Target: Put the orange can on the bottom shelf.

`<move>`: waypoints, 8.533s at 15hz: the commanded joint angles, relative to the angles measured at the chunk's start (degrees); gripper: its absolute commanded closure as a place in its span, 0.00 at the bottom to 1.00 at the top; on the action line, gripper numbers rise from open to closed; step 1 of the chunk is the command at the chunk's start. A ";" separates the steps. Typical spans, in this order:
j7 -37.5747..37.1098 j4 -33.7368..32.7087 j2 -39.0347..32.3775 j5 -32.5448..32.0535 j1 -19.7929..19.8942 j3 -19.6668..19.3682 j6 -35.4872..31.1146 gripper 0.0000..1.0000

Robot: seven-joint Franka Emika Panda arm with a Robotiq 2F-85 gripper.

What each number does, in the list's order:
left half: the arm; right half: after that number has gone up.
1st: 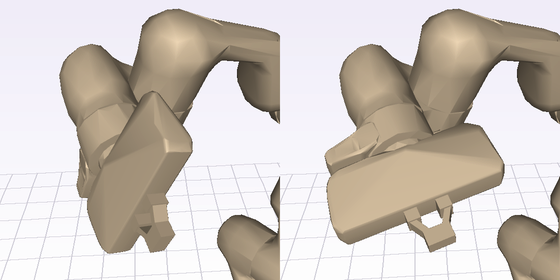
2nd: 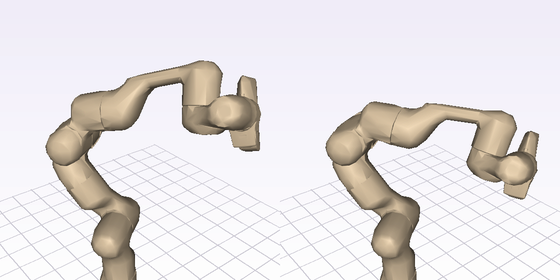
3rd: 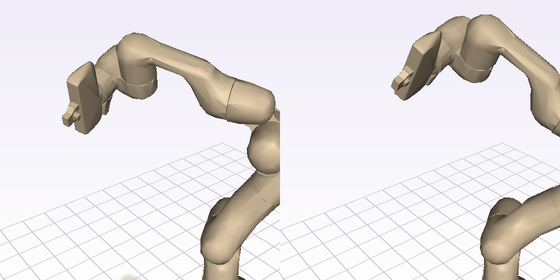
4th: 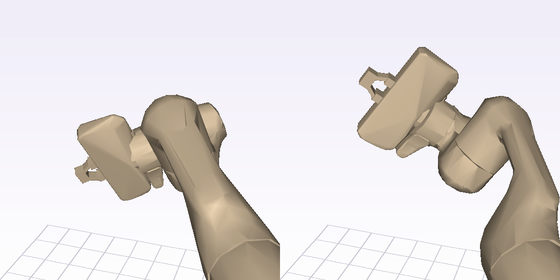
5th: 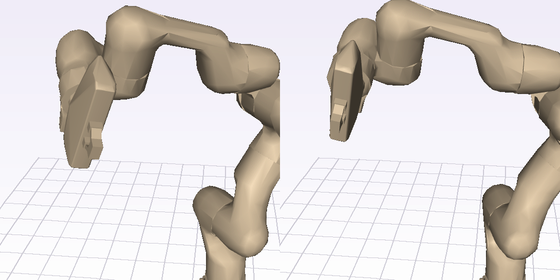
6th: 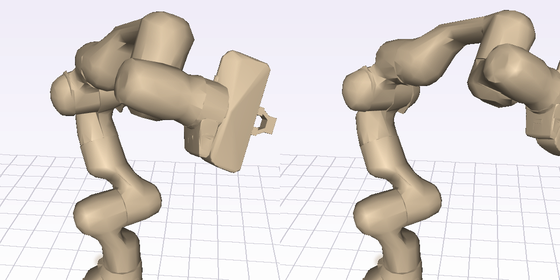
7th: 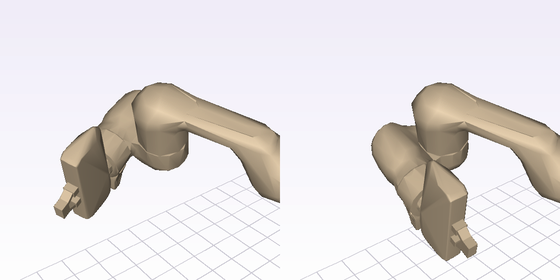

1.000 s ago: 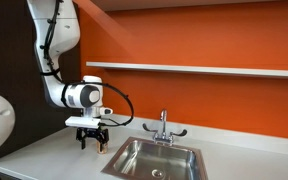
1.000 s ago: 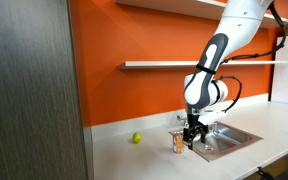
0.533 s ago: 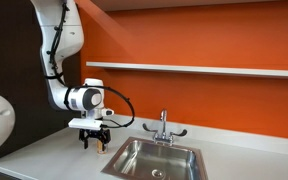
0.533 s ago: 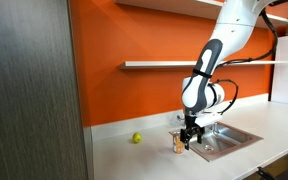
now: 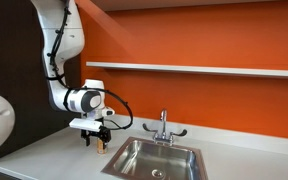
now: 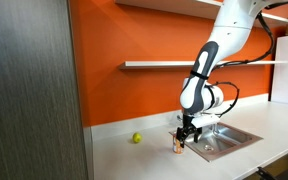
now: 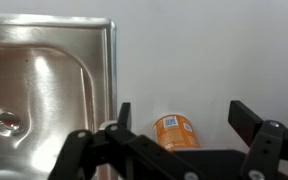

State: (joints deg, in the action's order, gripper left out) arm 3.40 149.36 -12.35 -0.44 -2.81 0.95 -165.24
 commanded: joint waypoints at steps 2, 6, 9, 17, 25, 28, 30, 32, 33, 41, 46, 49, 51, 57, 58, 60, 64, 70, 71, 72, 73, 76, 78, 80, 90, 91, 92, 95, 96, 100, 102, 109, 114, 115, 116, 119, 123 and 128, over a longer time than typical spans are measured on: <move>-0.35 -0.03 -1.24 3.57 1.24 2.26 -5.31 0.00; -1.00 0.14 -2.10 2.42 0.71 1.31 -9.32 0.00; -0.76 0.27 -2.63 3.01 1.40 2.03 -11.66 0.00; -1.82 0.31 -3.61 3.23 2.07 2.70 -16.06 0.00; -2.96 0.04 -4.86 3.05 2.09 3.21 -18.94 0.00; -3.49 -0.05 -5.31 2.95 2.02 3.22 -19.76 0.00; -3.76 -0.11 -5.54 2.86 1.72 2.85 -20.34 0.00; -3.88 -0.21 -5.72 2.71 1.46 2.40 -20.91 0.00; -3.91 -0.25 -5.80 2.67 1.39 2.28 -21.09 0.00; -3.98 -0.80 -6.68 2.59 1.00 1.84 -22.01 0.00; -3.93 -1.30 -6.96 2.59 0.70 1.26 -22.02 0.00; -3.98 -1.70 -7.20 2.62 0.66 1.22 -21.92 0.00; -3.96 -2.01 -7.38 2.61 0.45 1.07 -21.86 0.00; -3.94 -3.20 -8.34 2.60 0.32 1.00 -21.71 0.28; -3.96 -3.38 -8.50 2.61 0.28 0.97 -21.65 0.35; -3.98 -3.69 -8.76 2.62 0.33 1.11 -21.56 0.51; -4.15 -4.37 -9.08 2.77 0.47 1.07 -21.12 0.62; -4.66 -4.19 -6.15 3.04 -3.81 -4.64 -16.29 0.62; -4.81 -4.08 -5.36 2.90 -4.82 -5.93 -15.20 0.62; -5.02 -4.02 -4.89 2.62 -5.79 -7.23 -14.29 0.62; -5.31 -3.85 -4.04 2.28 -6.70 -8.39 -13.06 0.62; -6.03 -3.57 -1.91 0.96 -8.37 -10.34 -9.78 0.62; -6.57 -3.35 -0.09 -0.07 -8.72 -10.57 -7.66 0.62; -7.85 -3.08 2.42 -1.90 -9.21 -11.06 -5.16 0.62; -17.47 -1.08 20.43 -13.65 -4.69 -5.68 11.06 0.62; -17.44 -1.09 22.46 -12.96 -4.05 -4.49 13.00 0.62; -17.69 -1.23 24.35 -12.76 -3.40 -3.33 14.73 0.62; -17.59 -1.78 30.26 -11.09 -2.00 -0.42 19.44 0.62; -17.70 -1.95 32.06 -10.89 -1.57 0.41 20.88 0.62; -17.42 -3.68 38.32 -9.49 -0.52 2.73 27.05 0.62; -17.25 -5.42 40.95 -9.11 -0.20 3.57 30.09 0.62; -16.52 -15.13 44.18 -8.49 -0.01 5.00 37.07 0.62; -16.65 -21.16 44.29 -8.78 -0.22 6.16 40.03 0.62; -16.78 -22.17 44.34 -8.92 -0.19 6.47 40.55 0.62; -16.75 -23.18 44.39 -9.01 -0.25 6.72 40.83 0.62; -16.47 -26.34 43.80 -8.99 -0.37 7.17 41.00 0.62; -16.18 -30.44 41.61 -9.07 -0.02 7.11 40.86 0.62; -15.95 -34.69 37.65 -9.44 0.63 6.76 39.98 0.62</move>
State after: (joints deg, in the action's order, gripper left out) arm -13.17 119.60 28.75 -10.02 -3.80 7.03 -126.38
